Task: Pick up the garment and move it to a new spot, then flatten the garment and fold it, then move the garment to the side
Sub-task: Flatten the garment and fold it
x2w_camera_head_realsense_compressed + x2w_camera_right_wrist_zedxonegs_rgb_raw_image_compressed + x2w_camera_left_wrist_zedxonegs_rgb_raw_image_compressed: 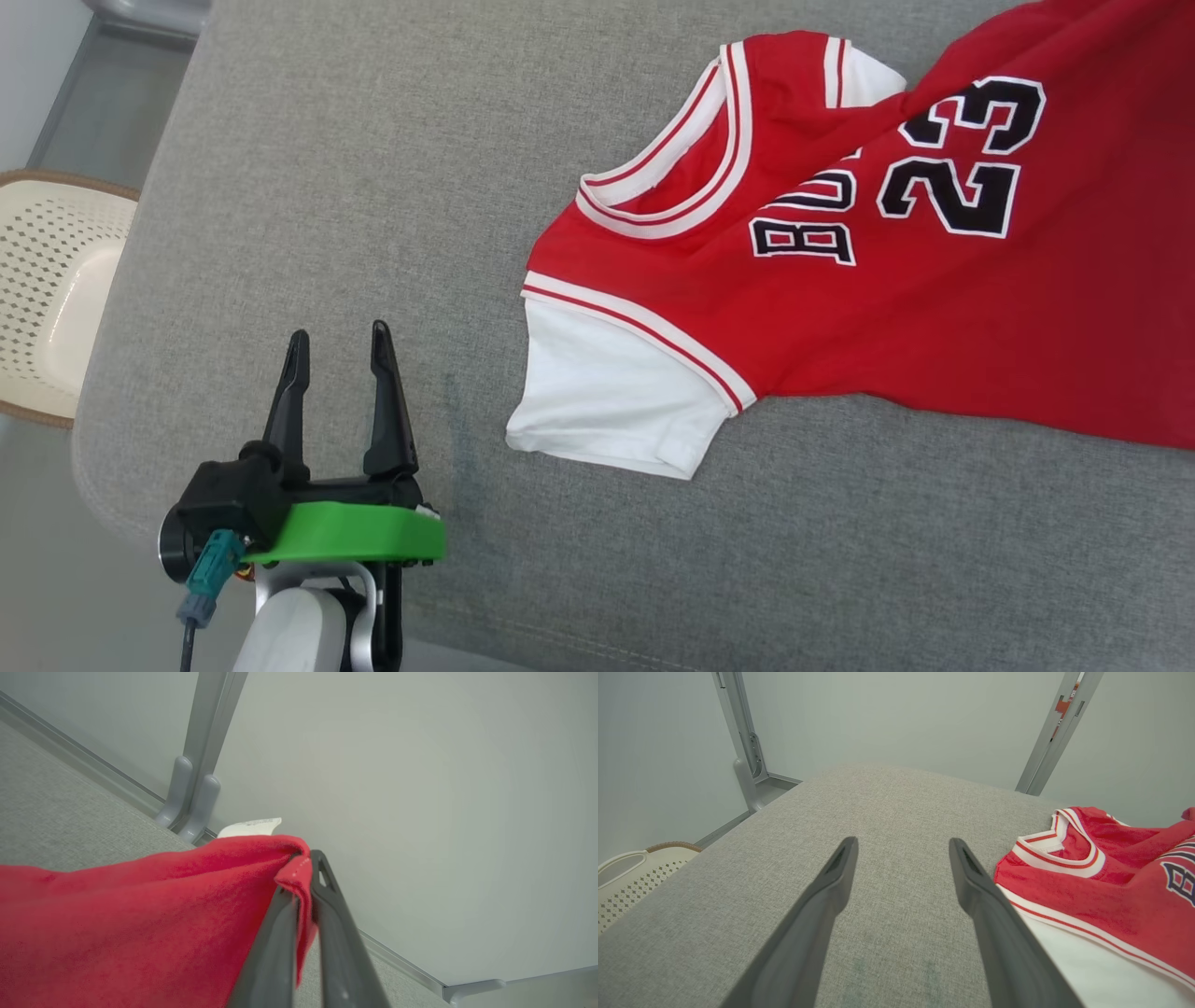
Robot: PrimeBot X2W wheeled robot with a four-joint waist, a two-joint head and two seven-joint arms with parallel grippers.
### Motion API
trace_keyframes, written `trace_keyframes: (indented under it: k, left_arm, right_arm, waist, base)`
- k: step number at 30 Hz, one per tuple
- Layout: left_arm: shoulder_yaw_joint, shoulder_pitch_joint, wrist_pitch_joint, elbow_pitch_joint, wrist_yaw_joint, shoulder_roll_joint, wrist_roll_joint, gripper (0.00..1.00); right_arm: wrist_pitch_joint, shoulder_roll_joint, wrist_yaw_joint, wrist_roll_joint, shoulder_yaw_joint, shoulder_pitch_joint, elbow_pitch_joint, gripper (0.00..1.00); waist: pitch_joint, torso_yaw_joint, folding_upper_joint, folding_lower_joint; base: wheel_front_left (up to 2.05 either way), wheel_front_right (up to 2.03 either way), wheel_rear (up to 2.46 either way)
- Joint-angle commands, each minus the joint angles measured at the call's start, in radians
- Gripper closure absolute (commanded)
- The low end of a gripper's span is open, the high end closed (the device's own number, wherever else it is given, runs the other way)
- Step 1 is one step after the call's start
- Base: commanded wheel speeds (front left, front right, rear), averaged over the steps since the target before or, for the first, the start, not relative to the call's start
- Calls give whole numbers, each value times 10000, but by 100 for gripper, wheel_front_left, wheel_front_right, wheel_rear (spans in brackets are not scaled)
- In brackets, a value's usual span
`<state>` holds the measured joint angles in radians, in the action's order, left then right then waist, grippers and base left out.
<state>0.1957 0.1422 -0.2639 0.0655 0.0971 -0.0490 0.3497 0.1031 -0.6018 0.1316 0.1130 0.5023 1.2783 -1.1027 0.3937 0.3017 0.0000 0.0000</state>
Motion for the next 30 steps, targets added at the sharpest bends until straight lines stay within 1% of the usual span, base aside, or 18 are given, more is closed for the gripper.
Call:
trace_keyframes:
  k: [1, 3, 7, 10, 14, 16, 18, 22, 25, 30]
  left_arm:
    - [36, 180, -3, -8, -17, -31, -132, 0]
    - [94, 210, -3, -13, -3, -30, -166, 0]
    - [122, 230, -3, 33, -12, -31, -183, 0]
    - [108, 217, -3, 69, -40, -31, -218, 0]
    - [34, 110, -3, 120, -65, -31, -265, 0]
    - [-49, 9, -3, 171, -62, -33, -296, 0]
    - [-135, -96, -3, 221, -97, -33, -340, 0]
    - [-298, -248, -3, 461, -217, -33, -448, 0]
    - [-431, -270, -3, 921, -397, -110, -597, 0]
    - [-387, 194, 144, 2052, -648, -424, -712, 0]
  right_arm:
    - [43, 134, -20, -217, -56, 34, -201, 0]
    - [272, 265, -20, -465, -250, 182, -386, 0]
    - [838, 732, -18, -670, -606, 106, -657, 0]
    - [1226, 1146, -18, -428, -815, -112, -644, 0]
    - [1562, 1536, -20, 65, -648, -660, -151, 0]
    - [1617, 1631, -18, 474, -552, -1051, 325, 0]
    - [1624, 1653, -18, 868, -553, -1533, 1170, 0]
    - [1619, 1575, -18, 1655, -755, -3098, 2962, 0]
    - [1621, 1708, -18, 2038, -812, -4372, 4219, 0]
    - [1623, 2020, -18, 2310, -989, -6231, 5862, 0]
  waist:
    - [176, 169, 0, 0]
    - [195, 130, 0, 0]
    - [147, -118, 0, 0]
    - [13, -353, 0, 0]
    - [-269, -735, 0, 0]
    - [-460, -943, 0, 0]
    - [-668, -1155, 0, 0]
    - [-1168, -1592, 0, 0]
    - [-1509, -1932, 0, 0]
    - [-1860, -2439, 0, 0]
  base:
    - [0, 0, 0]
    - [0, 0, 0]
    - [0, 0, 0]
    - [0, 0, 0]
    - [0, 0, 0]
    - [0, 0, 0]
    - [0, 0, 0]
    - [0, 0, 0]
    - [0, 0, 0]
    - [0, 0, 0]
